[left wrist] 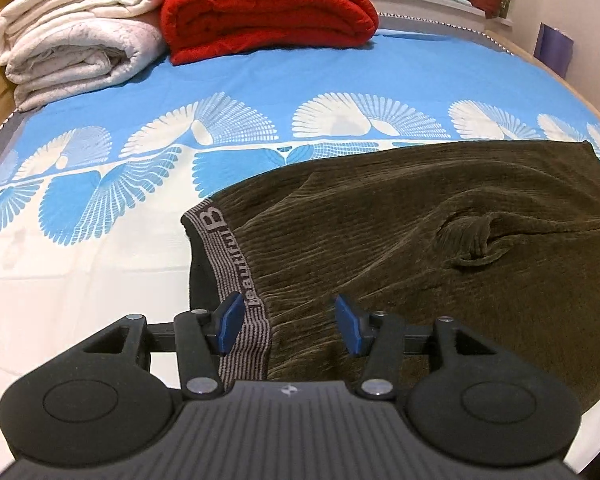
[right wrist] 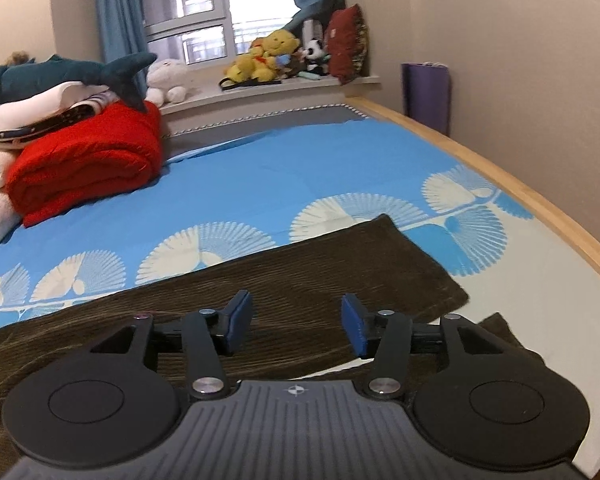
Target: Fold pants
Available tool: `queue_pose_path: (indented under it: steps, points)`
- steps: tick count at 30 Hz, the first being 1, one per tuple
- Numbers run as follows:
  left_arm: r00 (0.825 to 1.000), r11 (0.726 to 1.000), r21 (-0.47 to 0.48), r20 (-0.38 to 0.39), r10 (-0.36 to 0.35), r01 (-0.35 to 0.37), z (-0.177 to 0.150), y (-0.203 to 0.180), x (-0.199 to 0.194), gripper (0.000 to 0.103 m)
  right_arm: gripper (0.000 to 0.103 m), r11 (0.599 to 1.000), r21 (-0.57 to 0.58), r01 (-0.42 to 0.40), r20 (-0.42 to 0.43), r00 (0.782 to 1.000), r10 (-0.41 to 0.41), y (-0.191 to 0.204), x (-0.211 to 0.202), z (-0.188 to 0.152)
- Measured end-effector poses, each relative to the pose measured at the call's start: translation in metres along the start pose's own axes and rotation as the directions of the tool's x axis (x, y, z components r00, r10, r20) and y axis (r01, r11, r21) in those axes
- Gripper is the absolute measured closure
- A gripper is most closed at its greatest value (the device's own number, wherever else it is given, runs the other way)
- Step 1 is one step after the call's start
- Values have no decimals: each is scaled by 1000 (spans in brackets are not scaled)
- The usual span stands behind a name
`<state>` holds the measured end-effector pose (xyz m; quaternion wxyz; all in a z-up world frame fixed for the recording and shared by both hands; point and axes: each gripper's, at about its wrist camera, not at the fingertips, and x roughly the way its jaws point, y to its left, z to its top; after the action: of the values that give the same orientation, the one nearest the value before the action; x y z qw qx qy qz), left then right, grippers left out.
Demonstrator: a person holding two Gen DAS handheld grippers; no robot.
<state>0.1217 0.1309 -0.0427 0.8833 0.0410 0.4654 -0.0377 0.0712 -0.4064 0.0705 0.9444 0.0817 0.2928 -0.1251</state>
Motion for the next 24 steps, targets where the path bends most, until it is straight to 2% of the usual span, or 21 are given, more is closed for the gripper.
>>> queue_pose_path:
  steps: [7,12,14,16,17,18,19,20,23,24]
  points:
    - [999,1000,-10,35,-2,3,7,-5,-1,43,48,999,-34,-39,-27,999,38,26,12,6]
    - [999,999,21,37,-26,25,11,-13,1,43,48,995,-80,-52,-68,997,46,48,24,7]
    - [998,999,1,28,-50,50,15,-13,4,44,48,994,-96,-53,-70,996,46,55,28,8]
    - [996,996,-21,9,-91,91,22,-11,10,56,49,993,-96,-65,-71,996,58,60,30,11]
    - [995,994,-20,3,-103,103,28,-10,13,77,50,993,-89,-74,-70,995,68,61,30,12]
    - [995,995,-14,0,-99,99,35,-11,17,95,57,993,-79,-85,-68,995,79,62,30,14]
    - [996,996,-5,-4,-91,91,44,-11,23,99,62,992,-71,-99,-68,993,94,63,30,15]
    - [996,996,2,-5,-84,84,52,-12,28,103,74,991,-68,-118,-71,991,113,64,30,16]
    - [998,998,14,6,-66,66,76,-14,54,103,97,986,-90,-140,-60,989,134,69,29,18]
    - [998,998,7,12,-57,57,83,-14,65,103,99,984,-105,-143,-58,989,137,71,29,18]
